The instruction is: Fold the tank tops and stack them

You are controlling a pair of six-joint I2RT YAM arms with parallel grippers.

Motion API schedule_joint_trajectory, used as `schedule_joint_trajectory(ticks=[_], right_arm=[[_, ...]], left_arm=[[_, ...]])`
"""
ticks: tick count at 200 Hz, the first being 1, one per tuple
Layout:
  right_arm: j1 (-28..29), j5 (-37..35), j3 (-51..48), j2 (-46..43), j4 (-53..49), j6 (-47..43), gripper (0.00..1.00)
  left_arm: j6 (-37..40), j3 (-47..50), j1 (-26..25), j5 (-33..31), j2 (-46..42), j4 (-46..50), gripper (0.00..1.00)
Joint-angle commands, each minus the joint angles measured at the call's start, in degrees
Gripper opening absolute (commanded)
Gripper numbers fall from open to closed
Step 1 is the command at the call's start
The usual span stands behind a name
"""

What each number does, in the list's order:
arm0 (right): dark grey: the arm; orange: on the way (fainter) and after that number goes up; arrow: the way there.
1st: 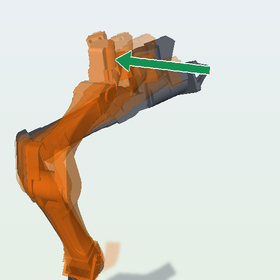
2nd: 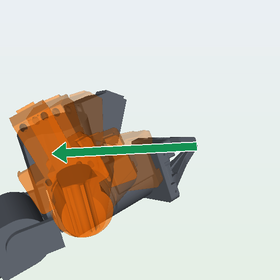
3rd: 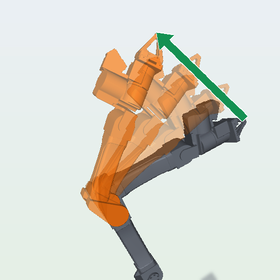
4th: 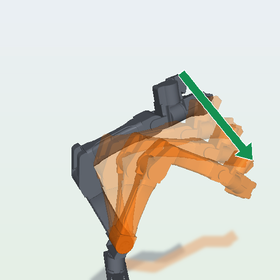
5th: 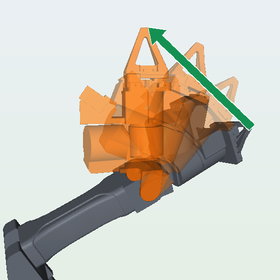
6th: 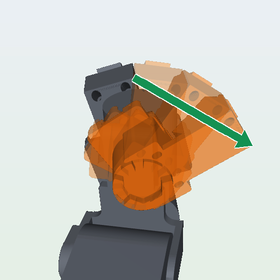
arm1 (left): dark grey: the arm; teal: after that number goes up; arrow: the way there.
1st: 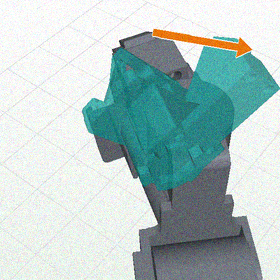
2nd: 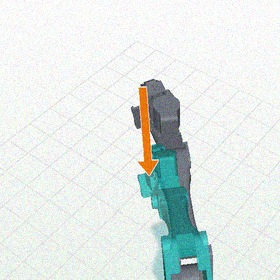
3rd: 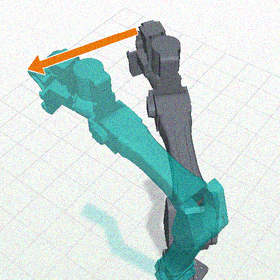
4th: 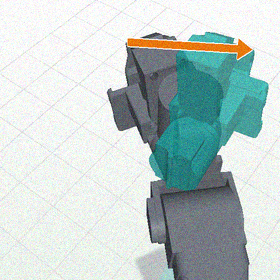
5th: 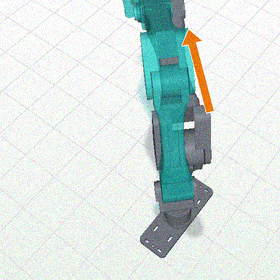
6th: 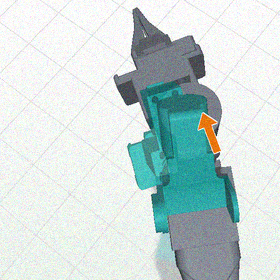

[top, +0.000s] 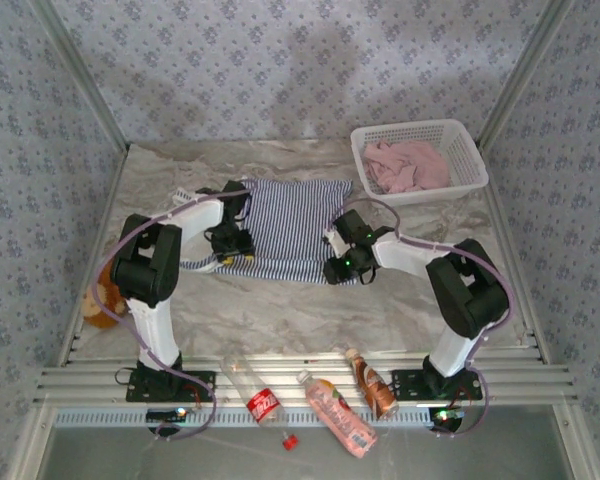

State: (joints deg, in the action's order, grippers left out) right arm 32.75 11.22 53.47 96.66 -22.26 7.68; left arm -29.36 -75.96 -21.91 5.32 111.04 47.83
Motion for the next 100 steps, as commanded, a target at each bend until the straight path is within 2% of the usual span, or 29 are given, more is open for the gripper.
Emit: schedule_joint_trajectory(ticks=[1,52,79,100], right_arm=[[-0.31,-1.41,-4.77,-3.69,-8.24,6.19,0.4],[-1.25,-3.58,-8.17,-9.38,-11.86,8.58,0.42],[-1.38,-3.42,-7.95,-9.17,-13.41,8.4,0.42],[-1.63,-3.68,-8.0,-9.5,-13.42,8.5,0.42]], left_arm=[[-0.48,0.85,-0.97,1.61,-0.89,0.97,0.48],[-2.03,-1.28,-3.75,2.21,-4.09,3.83,0.5],[-4.55,2.69,-5.24,2.32,-9.59,5.01,0.5],[-7.19,9.51,-6.28,1.7,-14.0,3.79,0.51]])
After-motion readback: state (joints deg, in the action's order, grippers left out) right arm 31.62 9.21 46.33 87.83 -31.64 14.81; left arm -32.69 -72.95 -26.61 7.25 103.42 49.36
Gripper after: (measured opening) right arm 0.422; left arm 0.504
